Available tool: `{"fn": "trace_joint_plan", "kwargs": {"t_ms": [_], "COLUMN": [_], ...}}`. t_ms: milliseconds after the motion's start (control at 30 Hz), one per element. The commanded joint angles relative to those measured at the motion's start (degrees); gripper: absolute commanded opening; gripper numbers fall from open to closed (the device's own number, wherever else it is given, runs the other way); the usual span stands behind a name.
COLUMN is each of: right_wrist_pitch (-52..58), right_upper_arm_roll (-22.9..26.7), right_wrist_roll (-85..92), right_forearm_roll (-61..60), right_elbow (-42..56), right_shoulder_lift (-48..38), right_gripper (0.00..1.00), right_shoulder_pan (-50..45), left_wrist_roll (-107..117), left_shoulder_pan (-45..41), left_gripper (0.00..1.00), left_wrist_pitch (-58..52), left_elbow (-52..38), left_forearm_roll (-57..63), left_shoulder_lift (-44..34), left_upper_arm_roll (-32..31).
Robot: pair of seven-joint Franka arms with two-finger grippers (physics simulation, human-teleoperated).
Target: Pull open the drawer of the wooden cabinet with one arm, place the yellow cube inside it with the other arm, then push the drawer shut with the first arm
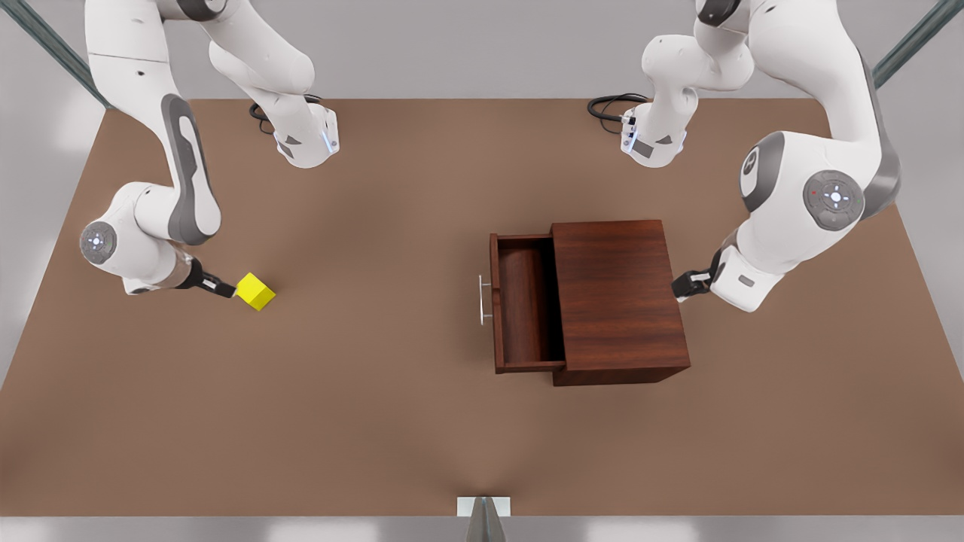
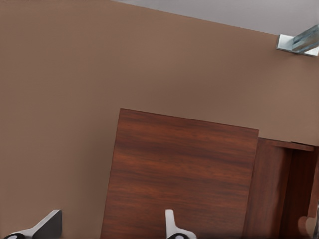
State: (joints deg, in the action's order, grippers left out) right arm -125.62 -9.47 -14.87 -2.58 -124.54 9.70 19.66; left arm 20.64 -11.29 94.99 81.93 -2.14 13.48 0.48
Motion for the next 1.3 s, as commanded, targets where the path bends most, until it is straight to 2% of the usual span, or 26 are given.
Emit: {"fn": "trace_joint_plan", "kwargs": {"t_ms": [0, 200, 300, 633, 1233, 1267], "right_wrist_pitch": [-12.81, -17.82, -17.91, -19.58, -22.74, -22.74], "right_upper_arm_roll": [-0.02, -0.11, -0.20, -0.29, -0.20, -0.20], "right_wrist_roll": [-9.48, -11.15, -10.97, -10.97, -11.85, -12.55], "right_forearm_roll": [-1.11, -1.11, -1.11, 1.00, 4.60, 4.60], "right_elbow": [-1.14, -4.22, -5.19, -9.23, -9.23, -9.23], "right_shoulder_lift": [1.37, 3.92, 3.92, 6.03, 10.25, 10.25], "right_gripper": [1.00, 1.00, 1.00, 1.00, 1.00, 0.93], "right_shoulder_pan": [-0.15, 0.03, 0.91, 0.73, 0.12, 0.12], "left_wrist_roll": [-22.14, -23.02, -26.71, -26.71, -26.71, -26.71], "left_shoulder_pan": [0.22, 3.38, 4.17, 3.56, 3.47, 3.47], "left_gripper": [1.00, 1.00, 1.00, 1.00, 1.00, 1.00], "left_wrist_pitch": [0.19, 0.11, 1.52, 0.99, 0.99, 0.99], "left_elbow": [-0.11, 0.33, 5.43, 3.94, 3.85, 3.85], "left_forearm_roll": [-0.76, -0.50, 0.12, 1.87, 1.96, 1.96], "left_shoulder_lift": [-0.03, 0.06, -2.14, -1.17, -1.09, -1.09], "left_upper_arm_roll": [0.13, 0.31, 0.13, -0.22, -0.39, -0.39]}}
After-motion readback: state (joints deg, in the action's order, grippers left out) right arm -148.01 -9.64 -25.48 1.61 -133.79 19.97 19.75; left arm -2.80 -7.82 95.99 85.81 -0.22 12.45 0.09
